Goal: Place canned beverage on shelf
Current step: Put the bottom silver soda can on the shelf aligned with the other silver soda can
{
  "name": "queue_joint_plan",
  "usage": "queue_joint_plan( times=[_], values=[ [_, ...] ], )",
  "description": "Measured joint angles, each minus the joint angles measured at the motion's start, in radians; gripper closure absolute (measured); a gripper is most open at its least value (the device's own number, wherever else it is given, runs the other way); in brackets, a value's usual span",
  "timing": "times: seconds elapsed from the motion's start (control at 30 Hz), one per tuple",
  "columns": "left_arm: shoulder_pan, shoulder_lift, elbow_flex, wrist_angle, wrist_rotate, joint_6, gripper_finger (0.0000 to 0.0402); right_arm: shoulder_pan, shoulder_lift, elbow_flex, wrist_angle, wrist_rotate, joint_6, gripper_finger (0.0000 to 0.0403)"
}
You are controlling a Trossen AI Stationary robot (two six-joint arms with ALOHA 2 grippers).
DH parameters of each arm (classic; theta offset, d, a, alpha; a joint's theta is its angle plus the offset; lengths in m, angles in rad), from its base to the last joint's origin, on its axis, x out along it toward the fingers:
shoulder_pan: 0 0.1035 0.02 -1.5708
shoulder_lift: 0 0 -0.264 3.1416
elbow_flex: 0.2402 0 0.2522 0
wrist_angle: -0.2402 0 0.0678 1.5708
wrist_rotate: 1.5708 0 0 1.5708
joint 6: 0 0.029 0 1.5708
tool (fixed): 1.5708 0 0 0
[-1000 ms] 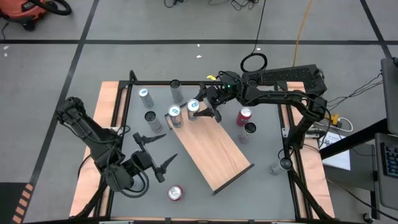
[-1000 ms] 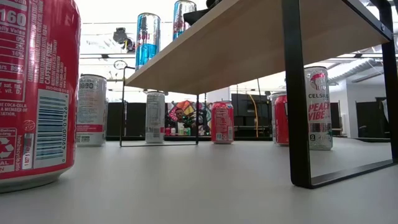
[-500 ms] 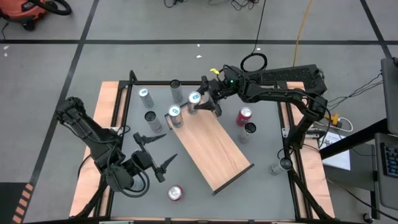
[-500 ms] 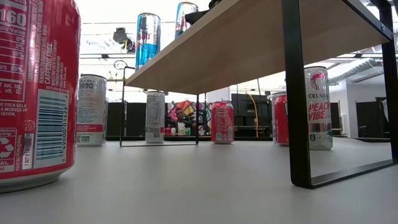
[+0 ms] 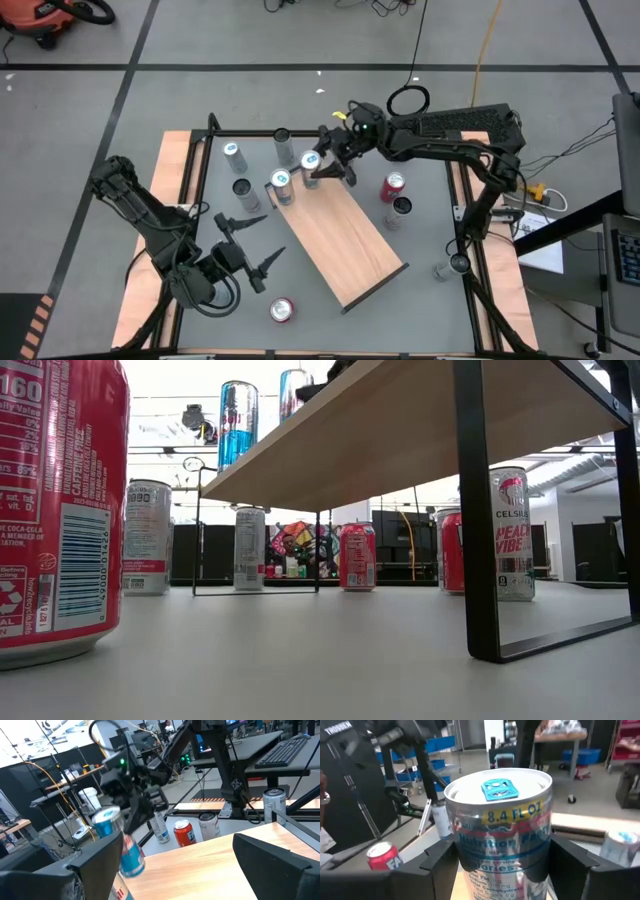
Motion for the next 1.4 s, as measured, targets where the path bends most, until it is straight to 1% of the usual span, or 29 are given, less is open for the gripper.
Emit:
queue_joint_plan(
  times=[0.13,0.33,0.87,1.13,1.4],
  values=[
    [0.0,0.0,0.0,0.0,0.0,-0.002,0.0029,0.0,0.05,0.0,0.035,0.001,0.018,0.0172],
    [0.0,0.0,0.0,-0.002,0.0,-0.001,0.0029,0.0,0.084,0.0,0.06,0.001,0.02,0.0172],
    [0.0,0.0,0.0,-0.021,0.0,-0.004,0.0029,0.033,0.088,0.0,0.06,0.004,-0.057,0.0172],
    [0.0,0.0,0.0,-0.024,0.0,-0.005,0.0029,0.033,0.088,0.0,0.112,0.008,-0.035,0.0172],
    [0.0,0.0,0.0,-0.024,0.0,-0.005,0.0029,0.033,0.091,0.0,0.112,0.01,-0.034,0.0172]
  ],
)
